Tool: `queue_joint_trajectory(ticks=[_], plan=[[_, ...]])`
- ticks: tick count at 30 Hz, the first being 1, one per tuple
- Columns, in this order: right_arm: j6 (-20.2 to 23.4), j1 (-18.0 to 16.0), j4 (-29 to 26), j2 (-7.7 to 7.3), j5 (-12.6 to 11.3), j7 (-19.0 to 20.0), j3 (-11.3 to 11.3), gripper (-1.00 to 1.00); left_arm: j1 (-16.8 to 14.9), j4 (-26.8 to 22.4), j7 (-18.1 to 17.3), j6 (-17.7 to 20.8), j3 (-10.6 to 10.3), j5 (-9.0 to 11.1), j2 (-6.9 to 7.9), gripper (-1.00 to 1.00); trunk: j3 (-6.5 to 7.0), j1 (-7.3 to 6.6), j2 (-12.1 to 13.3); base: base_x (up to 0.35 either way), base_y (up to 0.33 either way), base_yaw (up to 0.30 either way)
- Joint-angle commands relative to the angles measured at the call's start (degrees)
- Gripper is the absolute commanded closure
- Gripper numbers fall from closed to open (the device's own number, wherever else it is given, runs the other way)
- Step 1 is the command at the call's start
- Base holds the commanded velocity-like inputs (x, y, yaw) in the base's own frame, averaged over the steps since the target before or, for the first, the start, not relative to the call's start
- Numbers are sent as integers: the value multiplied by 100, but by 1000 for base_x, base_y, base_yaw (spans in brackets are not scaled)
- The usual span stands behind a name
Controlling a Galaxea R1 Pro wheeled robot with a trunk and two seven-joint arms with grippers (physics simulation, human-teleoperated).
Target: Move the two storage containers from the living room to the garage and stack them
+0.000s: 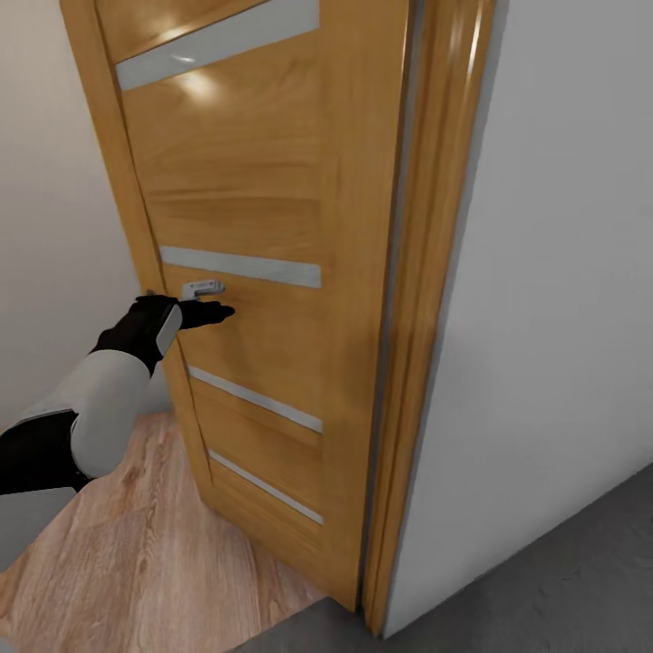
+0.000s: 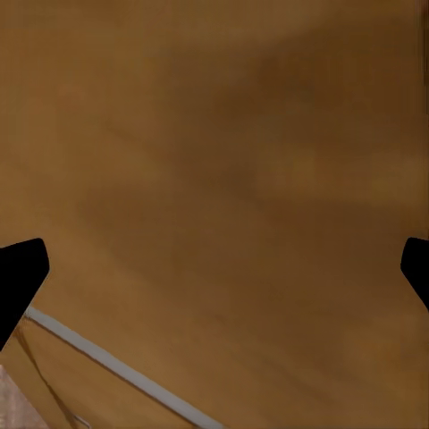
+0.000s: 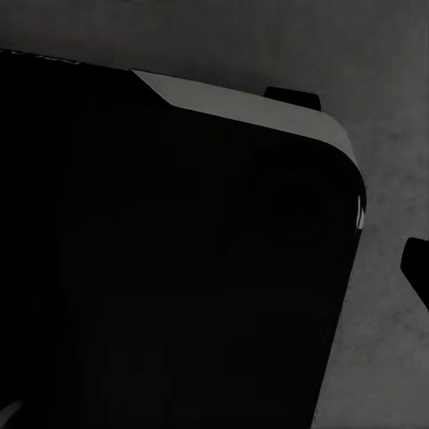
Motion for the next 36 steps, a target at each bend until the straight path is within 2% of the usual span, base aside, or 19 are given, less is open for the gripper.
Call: queue_joint_trajectory(ticks=[1,10,21,36], plan=[[2,-4,0,0,4,-9,28,-100,1,-6,-69,26,43,38,-7,-100,-7,1,-2,16,132,-123],[2,-6,-1,-2,4,-10,28,-100,6,-3,-75,-77,43,37,-10,-100,-7,1,-2,-150,167,-57],[2,-6,0,-6,4,-2,28,-100,18,-5,-64,-163,43,37,-20,-100,-7,1,-2,-152,25,-94],[2,-6,0,-17,4,-1,28,-100,12,53,-20,-172,43,13,-26,-100,-7,1,-2,228,123,-4]])
